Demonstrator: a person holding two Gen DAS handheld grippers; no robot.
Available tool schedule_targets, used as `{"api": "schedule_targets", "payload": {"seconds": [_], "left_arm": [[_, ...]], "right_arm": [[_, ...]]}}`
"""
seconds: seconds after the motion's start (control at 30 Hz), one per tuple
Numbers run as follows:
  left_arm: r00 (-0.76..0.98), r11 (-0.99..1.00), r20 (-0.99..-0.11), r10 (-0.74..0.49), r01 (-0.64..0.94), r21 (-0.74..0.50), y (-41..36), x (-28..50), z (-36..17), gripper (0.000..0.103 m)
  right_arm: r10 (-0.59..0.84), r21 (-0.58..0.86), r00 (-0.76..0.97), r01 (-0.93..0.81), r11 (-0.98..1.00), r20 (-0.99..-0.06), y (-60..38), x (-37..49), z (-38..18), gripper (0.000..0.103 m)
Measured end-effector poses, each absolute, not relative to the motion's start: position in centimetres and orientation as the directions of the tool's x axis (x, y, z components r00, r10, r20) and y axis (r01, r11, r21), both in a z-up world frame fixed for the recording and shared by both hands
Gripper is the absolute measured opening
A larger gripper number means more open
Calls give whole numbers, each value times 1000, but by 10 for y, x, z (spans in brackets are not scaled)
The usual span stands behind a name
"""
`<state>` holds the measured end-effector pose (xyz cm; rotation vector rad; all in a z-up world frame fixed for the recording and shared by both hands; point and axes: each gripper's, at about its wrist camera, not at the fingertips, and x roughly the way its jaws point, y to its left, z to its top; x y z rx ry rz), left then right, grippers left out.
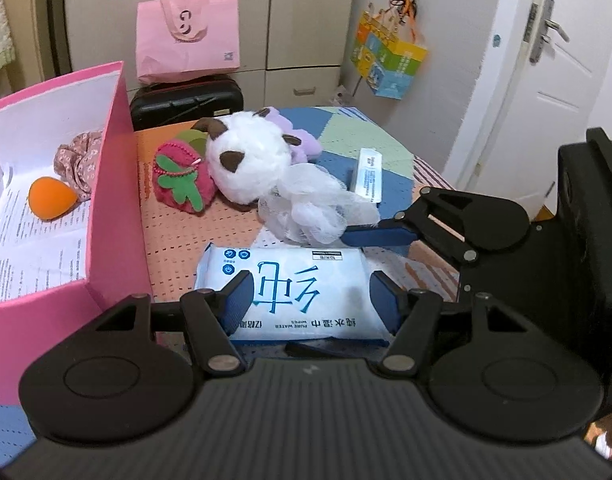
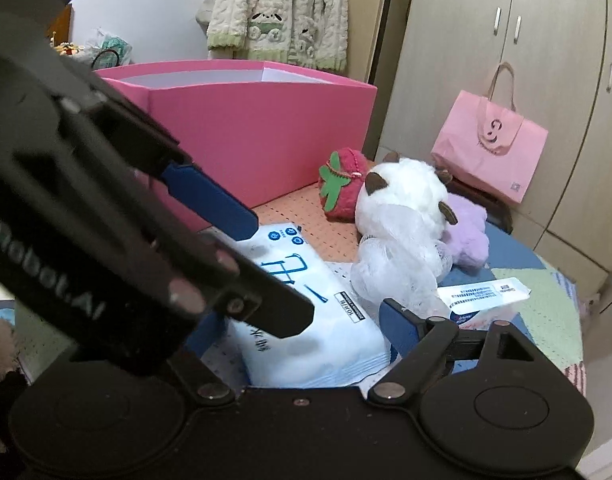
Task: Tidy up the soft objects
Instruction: 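Move the left tool to the blue-and-white wet-wipes pack, then grasp the wet-wipes pack with the left tool and lift it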
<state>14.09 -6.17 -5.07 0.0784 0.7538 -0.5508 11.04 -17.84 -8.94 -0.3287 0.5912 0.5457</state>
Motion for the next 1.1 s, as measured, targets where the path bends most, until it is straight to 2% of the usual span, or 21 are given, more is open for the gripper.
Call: {"api": "schedule_targets", "payload": {"seconds": [0.17, 0.23, 0.33, 0.63, 0.73, 0.8, 0.97, 1.1], "left_arm": [[625, 875, -665, -409, 477, -90, -68, 144, -55, 64], [641, 883, -659, -392, 464, -74, -69, 144, -56, 64], [631, 880, -663, -403, 467, -90, -68, 145, -56, 64], [607, 882, -682, -408, 454, -124, -70, 152, -64, 66], [573, 878, -704, -421, 451, -158, -74, 156, -73, 66], [568, 877, -698, -437, 440, -192, -73, 156, -77, 67], [569, 877, -689, -449, 430, -216, -72, 158, -82, 73], [576, 875, -680, -454, 433, -217, -76, 155, -85, 76]], "right_arm": [[440, -32, 642, -586, 810, -628, -192, 122, -92, 93], [458, 1, 624, -591, 807, -633, -199, 124, -92, 89], [469, -3, 611, -611, 792, -638, -206, 119, -91, 86], [460, -41, 625, -619, 785, -631, -237, 103, -90, 87], [442, -30, 644, -585, 810, -624, -243, 99, -92, 95], [412, -20, 662, -542, 840, -626, -246, 97, -94, 97], [330, 12, 718, -409, 912, -613, -248, 80, -97, 97], [326, 39, 740, -377, 925, -588, -236, 67, -102, 97]]}}
